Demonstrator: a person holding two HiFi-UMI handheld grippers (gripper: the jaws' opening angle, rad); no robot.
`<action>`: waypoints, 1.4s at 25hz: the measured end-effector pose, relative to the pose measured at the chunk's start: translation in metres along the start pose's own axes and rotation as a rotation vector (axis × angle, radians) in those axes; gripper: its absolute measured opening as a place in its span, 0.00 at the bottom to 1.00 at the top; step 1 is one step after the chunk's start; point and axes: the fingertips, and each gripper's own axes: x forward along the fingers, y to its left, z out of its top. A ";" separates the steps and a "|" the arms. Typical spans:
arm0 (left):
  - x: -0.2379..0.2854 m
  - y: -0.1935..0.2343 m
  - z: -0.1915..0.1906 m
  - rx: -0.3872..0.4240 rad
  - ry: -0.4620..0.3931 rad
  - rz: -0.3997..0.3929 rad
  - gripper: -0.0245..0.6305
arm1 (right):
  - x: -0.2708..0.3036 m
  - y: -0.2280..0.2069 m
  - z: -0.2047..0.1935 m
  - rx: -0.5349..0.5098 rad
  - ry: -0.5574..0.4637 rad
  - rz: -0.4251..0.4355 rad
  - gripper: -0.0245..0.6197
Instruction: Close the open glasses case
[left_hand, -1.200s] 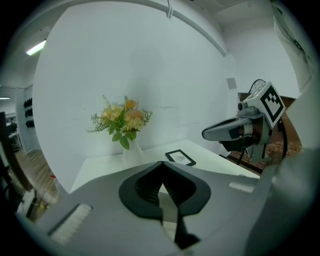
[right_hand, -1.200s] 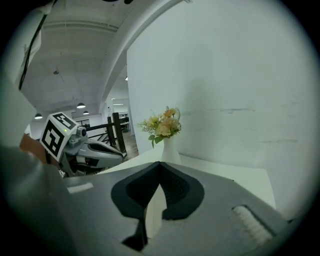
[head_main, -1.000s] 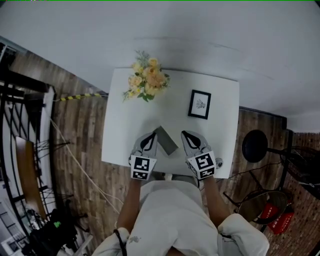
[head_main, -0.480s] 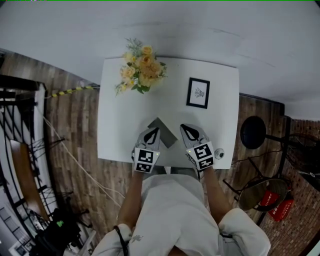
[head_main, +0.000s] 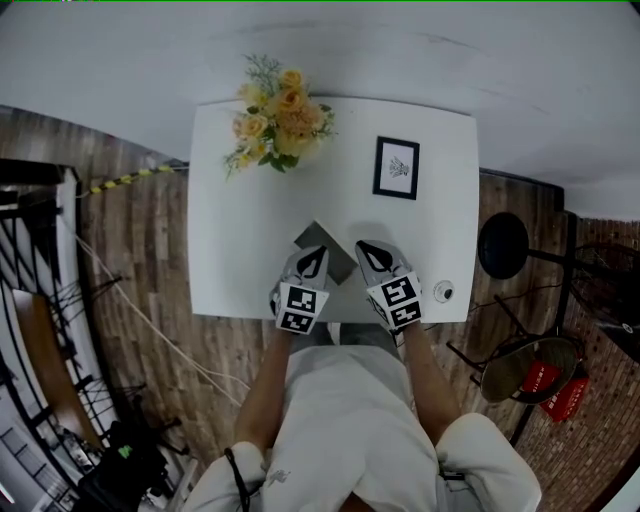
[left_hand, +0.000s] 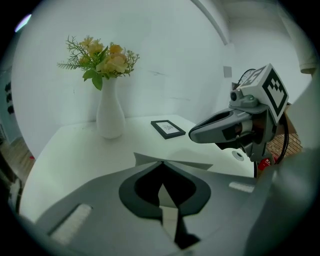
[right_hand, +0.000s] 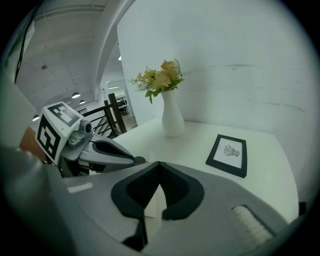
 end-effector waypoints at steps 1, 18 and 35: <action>0.002 0.000 -0.003 0.002 0.005 -0.002 0.07 | 0.002 0.001 -0.002 0.001 0.006 0.000 0.04; 0.024 -0.019 -0.021 0.005 0.051 -0.081 0.07 | 0.013 0.000 -0.038 0.033 0.082 -0.023 0.04; 0.020 -0.026 -0.021 -0.004 0.032 -0.106 0.07 | 0.017 0.022 -0.045 0.018 0.107 0.012 0.04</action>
